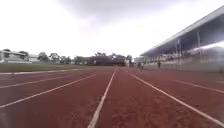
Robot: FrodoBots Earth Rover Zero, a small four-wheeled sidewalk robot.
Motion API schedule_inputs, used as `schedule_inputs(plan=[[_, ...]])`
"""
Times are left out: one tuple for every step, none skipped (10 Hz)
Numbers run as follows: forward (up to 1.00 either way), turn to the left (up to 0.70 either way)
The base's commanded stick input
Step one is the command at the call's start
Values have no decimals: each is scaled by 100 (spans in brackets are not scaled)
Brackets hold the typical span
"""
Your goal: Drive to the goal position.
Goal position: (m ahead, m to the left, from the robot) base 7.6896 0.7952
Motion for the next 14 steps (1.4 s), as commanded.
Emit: schedule_inputs(plan=[[45, 0], [45, 0], [45, 0], [45, 0], [45, 0], [45, 0], [45, 0], [45, 0], [45, 0], [45, 0], [45, 0], [45, 0], [45, 0], [45, 0]])
